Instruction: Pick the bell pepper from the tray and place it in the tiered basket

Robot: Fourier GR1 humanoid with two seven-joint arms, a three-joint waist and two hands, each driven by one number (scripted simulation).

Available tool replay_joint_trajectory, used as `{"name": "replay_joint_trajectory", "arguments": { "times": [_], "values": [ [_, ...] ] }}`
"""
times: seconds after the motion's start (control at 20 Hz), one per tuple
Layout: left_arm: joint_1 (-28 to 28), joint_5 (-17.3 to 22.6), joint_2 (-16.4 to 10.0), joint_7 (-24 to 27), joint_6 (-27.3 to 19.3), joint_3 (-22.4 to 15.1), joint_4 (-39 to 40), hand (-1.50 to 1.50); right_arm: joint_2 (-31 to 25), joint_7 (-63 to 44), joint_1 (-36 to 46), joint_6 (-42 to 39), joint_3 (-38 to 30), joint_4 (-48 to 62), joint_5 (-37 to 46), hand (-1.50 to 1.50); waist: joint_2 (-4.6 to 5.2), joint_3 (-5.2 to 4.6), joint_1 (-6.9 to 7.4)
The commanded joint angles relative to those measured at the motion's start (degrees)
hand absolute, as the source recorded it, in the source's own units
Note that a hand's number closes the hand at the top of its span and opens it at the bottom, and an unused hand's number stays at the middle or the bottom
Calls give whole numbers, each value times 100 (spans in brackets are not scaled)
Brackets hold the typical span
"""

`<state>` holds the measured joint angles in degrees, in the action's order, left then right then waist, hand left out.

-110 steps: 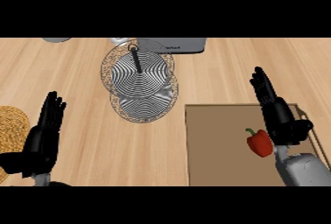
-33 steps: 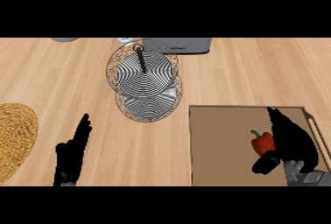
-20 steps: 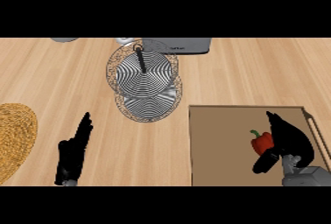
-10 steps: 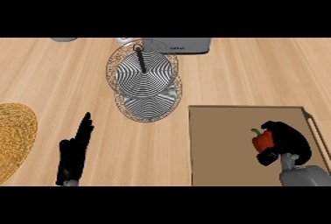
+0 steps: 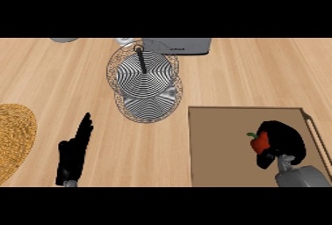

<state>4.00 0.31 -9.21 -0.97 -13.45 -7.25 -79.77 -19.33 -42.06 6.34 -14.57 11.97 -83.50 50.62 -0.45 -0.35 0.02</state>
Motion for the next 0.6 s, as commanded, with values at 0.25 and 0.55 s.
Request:
{"name": "replay_joint_trajectory", "arguments": {
  "times": [0.25, 0.55],
  "values": [
    [17, 7, -6, -108, 105, -71, -141, 0, -63, 2044, 1034, -585, 1383, 198, 197, 150, 84, 41, 312],
    [178, -163, 147, -68, -28, -160, -88, 0, 400, 2235, 1383, -481, 853, -168, -212, 150, 38, 35, 16]
  ]
}}
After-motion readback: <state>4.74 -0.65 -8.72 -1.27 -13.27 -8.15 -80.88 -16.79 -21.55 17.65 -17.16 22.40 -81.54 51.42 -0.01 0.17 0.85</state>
